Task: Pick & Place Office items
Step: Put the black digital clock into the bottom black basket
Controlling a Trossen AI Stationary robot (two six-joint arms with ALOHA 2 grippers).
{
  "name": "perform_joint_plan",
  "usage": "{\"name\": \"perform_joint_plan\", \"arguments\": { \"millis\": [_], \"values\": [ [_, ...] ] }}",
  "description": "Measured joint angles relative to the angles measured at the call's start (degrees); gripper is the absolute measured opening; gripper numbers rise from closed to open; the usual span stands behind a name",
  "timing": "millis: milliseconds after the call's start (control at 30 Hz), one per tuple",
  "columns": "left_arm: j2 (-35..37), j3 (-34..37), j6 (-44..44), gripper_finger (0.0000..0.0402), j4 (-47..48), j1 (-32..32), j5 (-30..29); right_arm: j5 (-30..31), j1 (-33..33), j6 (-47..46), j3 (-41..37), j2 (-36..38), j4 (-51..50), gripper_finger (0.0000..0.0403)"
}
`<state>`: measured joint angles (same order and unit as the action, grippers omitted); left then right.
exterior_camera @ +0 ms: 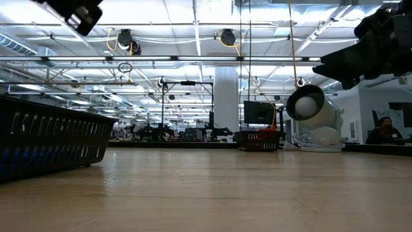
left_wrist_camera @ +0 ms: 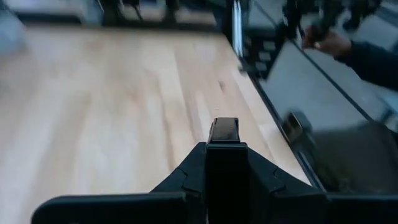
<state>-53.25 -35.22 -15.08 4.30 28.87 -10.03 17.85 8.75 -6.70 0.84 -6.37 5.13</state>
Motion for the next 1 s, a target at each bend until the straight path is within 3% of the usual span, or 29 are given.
{"name": "perform_joint_plan", "arguments": {
  "millis": [300, 533, 867, 1000],
  "values": [
    [-10.1, 0.0, -11.5, 0.0065, 7.7, 5.5, 5.6, 0.1, 0.0, -0.1, 0.0, -0.3, 0.7, 0.0196],
    [-18.4, 0.0, -15.1, 0.0059, 7.8, 4.5, 7.3, 0.1, 0.0, -0.1, 0.0, -0.3, 0.9, 0.0196],
    [-19.0, 0.0, -15.4, 0.0148, 7.7, 4.2, 8.7, 0.1, 0.0, -0.1, 0.0, -0.3, 1.0, 0.0196],
    [-15.7, 0.0, -13.5, 0.0171, 9.3, 3.1, 14.7, 0.1, 0.0, -0.1, 0.0, -0.3, 1.0, 0.0196]
  ]
}}
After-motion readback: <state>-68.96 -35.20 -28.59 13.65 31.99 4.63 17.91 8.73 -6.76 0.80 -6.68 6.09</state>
